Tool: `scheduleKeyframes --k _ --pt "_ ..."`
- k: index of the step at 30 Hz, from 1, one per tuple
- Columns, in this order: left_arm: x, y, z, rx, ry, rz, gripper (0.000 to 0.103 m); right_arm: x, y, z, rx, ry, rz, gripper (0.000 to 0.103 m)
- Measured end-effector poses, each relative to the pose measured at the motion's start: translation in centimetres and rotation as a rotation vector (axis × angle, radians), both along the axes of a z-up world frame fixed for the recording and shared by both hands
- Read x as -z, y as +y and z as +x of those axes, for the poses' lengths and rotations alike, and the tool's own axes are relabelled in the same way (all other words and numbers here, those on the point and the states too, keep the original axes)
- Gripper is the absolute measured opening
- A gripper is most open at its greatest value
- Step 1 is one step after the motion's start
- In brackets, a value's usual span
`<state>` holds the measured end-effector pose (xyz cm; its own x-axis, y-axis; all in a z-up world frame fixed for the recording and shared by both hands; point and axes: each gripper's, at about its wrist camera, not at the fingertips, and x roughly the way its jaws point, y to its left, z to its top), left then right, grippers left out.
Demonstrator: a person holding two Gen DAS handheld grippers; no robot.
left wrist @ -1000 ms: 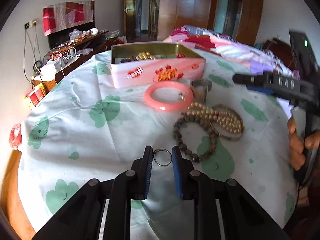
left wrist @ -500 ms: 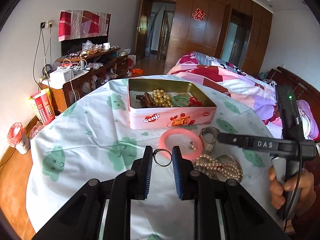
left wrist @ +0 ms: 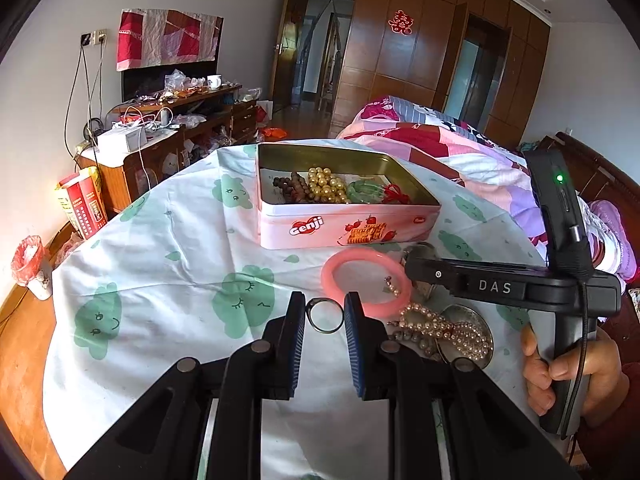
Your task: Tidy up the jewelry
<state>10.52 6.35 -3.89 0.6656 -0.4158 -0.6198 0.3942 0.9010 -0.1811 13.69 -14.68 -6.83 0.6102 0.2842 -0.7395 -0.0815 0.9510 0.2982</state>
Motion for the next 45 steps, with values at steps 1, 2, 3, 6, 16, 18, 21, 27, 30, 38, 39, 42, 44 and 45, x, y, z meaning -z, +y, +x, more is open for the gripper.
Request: scheduleKeyframes --k 1,2,3,6,16,18,21,27,30,38,39,42,44,45 --pt "0.0 0.0 0.0 0.0 0.0 0.0 0.02 0.0 0.1 0.0 -0.019 -0.004 0.014 0.044" --pt "0.0 0.0 0.0 0.0 -0.001 0.0 0.02 0.0 0.0 0.1 -0.033 -0.001 0.039 0.038" --pt "0.0 0.1 -0.1 0.0 -0.002 -0.002 0.02 0.0 0.1 0.1 -0.032 0.002 0.042 0.037" --pt "0.0 0.0 0.0 0.001 -0.002 -0.001 0.02 -0.1 0.0 0.1 -0.03 0.0 0.042 0.036" --pt "-0.2 -0.3 -0.1 0.008 -0.006 -0.002 0.02 -1.8 -1.0 -1.3 -0.002 -0.057 0.039 0.01" --pt "-0.2 -0.4 -0.2 0.012 -0.007 0.001 0.02 -2.1 -1.3 -1.3 -0.004 -0.061 0.04 0.006" --pt "-0.3 -0.5 -0.3 0.013 -0.011 0.005 0.02 -2.2 -2.1 -1.3 0.009 -0.069 0.048 0.007" --pt "-0.4 -0.5 -0.3 0.015 -0.009 0.006 0.02 -1.6 -3.1 -0.6 0.014 -0.028 0.073 0.007" --pt "-0.4 -0.5 -0.3 0.014 -0.009 0.011 0.02 -1.5 -2.7 0.1 -0.017 -0.014 0.011 0.007" --pt "-0.4 -0.5 -0.1 0.015 -0.007 0.013 0.02 -0.7 -3.7 -0.3 -0.042 0.031 0.076 0.017" --pt "-0.3 -0.5 -0.1 0.015 -0.004 0.013 0.02 -0.6 -3.9 -0.5 -0.042 0.037 0.104 0.02" --pt "-0.3 -0.5 0.0 0.016 -0.001 0.013 0.02 -0.3 -4.1 -1.6 -0.049 0.044 0.2 0.049" --pt "-0.4 -0.5 -0.1 0.017 -0.002 0.013 0.02 -0.4 -3.6 -2.1 -0.062 0.031 0.215 0.06" --pt "-0.4 -0.5 -0.1 0.017 -0.004 0.013 0.02 -0.5 -3.2 -2.3 -0.072 0.027 0.211 0.06"
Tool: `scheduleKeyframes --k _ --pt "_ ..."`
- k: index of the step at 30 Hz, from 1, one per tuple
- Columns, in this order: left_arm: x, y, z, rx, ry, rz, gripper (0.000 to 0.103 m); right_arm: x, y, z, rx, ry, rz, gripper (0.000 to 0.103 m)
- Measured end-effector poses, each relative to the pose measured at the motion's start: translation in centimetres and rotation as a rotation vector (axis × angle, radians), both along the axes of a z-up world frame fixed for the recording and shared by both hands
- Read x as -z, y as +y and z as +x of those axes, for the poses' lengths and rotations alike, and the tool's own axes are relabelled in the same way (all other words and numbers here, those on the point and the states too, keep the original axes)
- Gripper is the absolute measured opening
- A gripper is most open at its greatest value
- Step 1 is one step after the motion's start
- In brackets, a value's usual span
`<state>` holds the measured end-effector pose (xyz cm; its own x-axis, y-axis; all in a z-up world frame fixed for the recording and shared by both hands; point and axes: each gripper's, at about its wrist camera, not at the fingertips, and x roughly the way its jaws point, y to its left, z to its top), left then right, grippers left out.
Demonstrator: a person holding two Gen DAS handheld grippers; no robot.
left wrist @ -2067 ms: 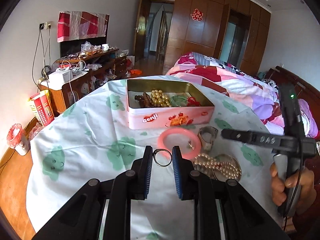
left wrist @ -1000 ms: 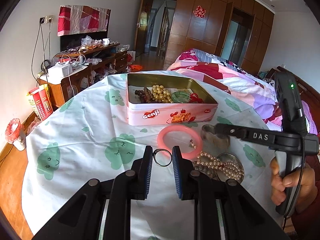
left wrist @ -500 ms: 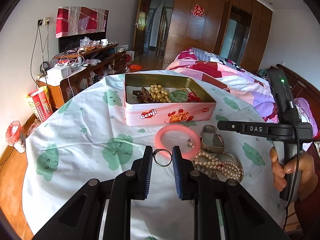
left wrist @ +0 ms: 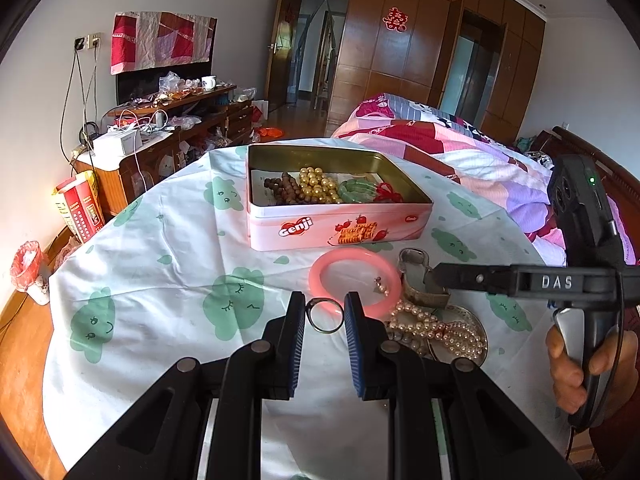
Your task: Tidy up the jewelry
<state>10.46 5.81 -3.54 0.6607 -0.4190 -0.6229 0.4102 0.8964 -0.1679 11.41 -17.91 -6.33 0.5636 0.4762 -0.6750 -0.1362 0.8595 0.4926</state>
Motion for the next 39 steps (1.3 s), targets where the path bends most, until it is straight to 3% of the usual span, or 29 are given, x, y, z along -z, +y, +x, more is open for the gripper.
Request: scheduleKeyframes --k 8,10,11,14,17,28,39 --pt "0.0 0.4 0.0 -0.009 -0.002 -0.009 0.02 0.5 3.2 0.2 -0.031 0.0 -0.149 0.058" --pt "0.0 0.5 -0.1 -0.01 0.0 -0.013 0.02 0.6 3.6 0.2 -0.017 -0.002 -0.196 0.046" --pt "0.0 0.5 -0.1 -0.009 -0.001 -0.014 0.02 0.7 3.4 0.3 -0.009 -0.002 -0.205 0.028" --pt "-0.2 0.6 -0.2 -0.007 -0.005 -0.017 0.02 0.9 2.9 0.7 -0.016 0.017 -0.169 0.024" --pt "-0.1 0.6 -0.2 -0.008 -0.002 -0.025 0.02 0.0 2.9 0.3 0.005 -0.017 -0.231 0.017" --pt "-0.6 0.6 0.0 -0.003 -0.012 -0.02 0.02 -3.5 1.3 0.0 0.042 -0.087 -0.187 0.016" --pt "-4.2 -1.6 3.6 0.025 -0.127 -0.015 0.02 -9.7 0.8 4.0 0.074 -0.237 -0.277 0.016"
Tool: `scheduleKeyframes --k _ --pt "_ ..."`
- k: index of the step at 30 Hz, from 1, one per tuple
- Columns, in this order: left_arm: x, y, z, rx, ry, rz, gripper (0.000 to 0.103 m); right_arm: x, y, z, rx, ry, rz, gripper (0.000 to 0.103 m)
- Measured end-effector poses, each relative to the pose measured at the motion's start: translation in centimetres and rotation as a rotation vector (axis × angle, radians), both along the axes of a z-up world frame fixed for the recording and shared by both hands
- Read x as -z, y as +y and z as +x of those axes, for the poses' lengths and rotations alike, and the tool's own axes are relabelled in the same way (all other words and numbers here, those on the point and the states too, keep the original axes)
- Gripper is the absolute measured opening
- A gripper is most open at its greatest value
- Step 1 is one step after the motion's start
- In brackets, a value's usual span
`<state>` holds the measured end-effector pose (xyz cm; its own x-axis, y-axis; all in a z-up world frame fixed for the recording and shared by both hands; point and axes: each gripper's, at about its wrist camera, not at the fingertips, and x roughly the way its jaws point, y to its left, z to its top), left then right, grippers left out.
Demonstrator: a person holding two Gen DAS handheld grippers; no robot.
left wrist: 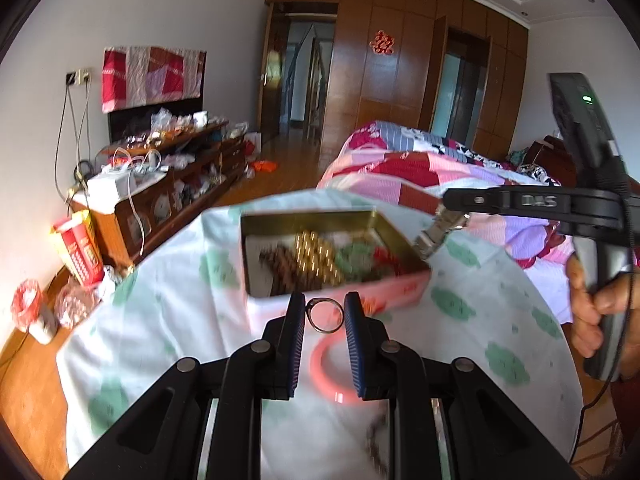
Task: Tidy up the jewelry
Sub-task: 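Carry the ring and watch into the pink tin and open both grippers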
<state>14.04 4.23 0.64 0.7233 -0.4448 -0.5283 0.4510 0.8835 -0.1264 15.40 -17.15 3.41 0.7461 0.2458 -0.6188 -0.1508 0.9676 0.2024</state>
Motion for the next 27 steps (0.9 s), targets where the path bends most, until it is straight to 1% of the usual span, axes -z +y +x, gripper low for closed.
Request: scheduleKeyframes --k 3,8,12,16,18,21,23,25,26,27 --pt "-0.5 -1.1 2.0 0.006 -0.024 0.004 0.02 -0.4 0.4 2.7 0.022 -0.032 -0.048 0.016" --pt "0.1 -2.3 5.5 0.012 -0.025 -0.002 0.02 1.3 0.9 6.7 0.033 -0.014 -0.081 0.016" --pt "1.6 -3.7 8.8 0.017 0.006 -0.01 0.02 3.3 0.8 9.3 0.05 0.008 -0.104 0.016" --pt "3.3 -4.8 11.3 0.018 0.048 0.016 0.02 5.2 1.4 11.2 0.048 0.03 -0.156 0.016" --pt "3.8 -5.0 11.9 0.015 0.061 0.031 0.02 5.8 1.3 11.8 0.036 0.044 -0.146 0.016" --pt "4.5 -5.2 12.4 0.007 0.076 0.045 0.02 6.8 1.2 12.3 -0.005 0.068 -0.089 0.017" --pt "5.0 -5.3 12.7 0.003 0.092 0.053 0.02 7.0 1.4 12.2 -0.029 0.05 -0.066 0.019" --pt "5.1 -5.4 12.9 0.009 0.117 0.051 0.02 7.2 1.2 11.7 -0.03 0.027 -0.037 0.04" --pt "5.2 -5.3 13.1 0.003 0.123 0.049 0.021 7.1 1.1 11.4 -0.014 0.012 -0.028 0.061" --pt "5.3 -5.2 13.1 -0.004 0.129 0.046 0.021 6.9 0.8 11.0 -0.001 -0.015 -0.012 0.067"
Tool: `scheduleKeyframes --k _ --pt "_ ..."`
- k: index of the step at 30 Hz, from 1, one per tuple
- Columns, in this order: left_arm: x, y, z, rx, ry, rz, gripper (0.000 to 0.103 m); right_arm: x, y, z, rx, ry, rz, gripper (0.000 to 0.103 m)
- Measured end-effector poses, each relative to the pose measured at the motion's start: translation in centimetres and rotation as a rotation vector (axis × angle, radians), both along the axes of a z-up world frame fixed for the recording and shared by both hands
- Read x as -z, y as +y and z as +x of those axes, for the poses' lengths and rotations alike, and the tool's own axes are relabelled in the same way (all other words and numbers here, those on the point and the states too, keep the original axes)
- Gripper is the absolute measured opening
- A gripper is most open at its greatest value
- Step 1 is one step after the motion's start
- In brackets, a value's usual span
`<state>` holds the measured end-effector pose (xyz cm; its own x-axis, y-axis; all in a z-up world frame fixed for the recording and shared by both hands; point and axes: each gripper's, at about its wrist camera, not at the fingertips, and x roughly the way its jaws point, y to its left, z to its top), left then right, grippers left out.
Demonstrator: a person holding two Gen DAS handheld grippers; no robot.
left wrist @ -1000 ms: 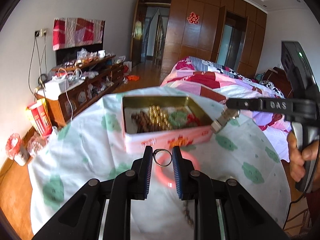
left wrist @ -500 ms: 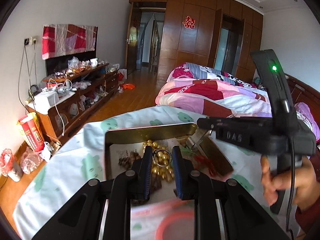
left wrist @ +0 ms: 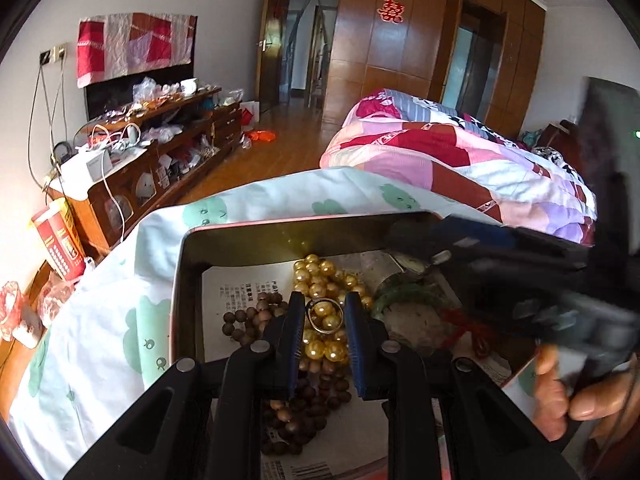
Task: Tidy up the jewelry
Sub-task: 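Carry the ring and watch into the pink tin and open both grippers, then withdraw both grippers from the tin toward the pearl necklace and bead bracelet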
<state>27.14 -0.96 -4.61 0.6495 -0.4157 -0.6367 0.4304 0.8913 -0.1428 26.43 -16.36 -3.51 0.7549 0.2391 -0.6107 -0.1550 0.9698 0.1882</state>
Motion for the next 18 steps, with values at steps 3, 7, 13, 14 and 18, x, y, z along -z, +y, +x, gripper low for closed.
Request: scheduleKeyframes --k 3,7,13,14,18 --pt "0.1 0.3 0.1 -0.008 0.014 -0.013 0.029 -1.2 -1.2 -1.0 0.015 -0.056 0.051 0.067" --pt "-0.2 -0.3 -0.6 -0.001 -0.012 0.012 0.051 -2.3 -4.2 -2.5 0.146 -0.116 0.122 0.067" --pt "-0.5 0.1 -0.8 -0.023 -0.039 0.002 0.059 -1.7 -6.7 -3.9 0.267 -0.096 0.169 0.069" --pt "-0.5 0.3 -0.7 -0.028 -0.039 -0.001 0.059 -1.5 -6.8 -4.1 0.272 -0.087 0.171 0.069" --pt "-0.9 0.8 -1.5 -0.05 -0.07 -0.015 0.059 -1.4 -6.2 -4.5 0.28 -0.081 0.143 0.072"
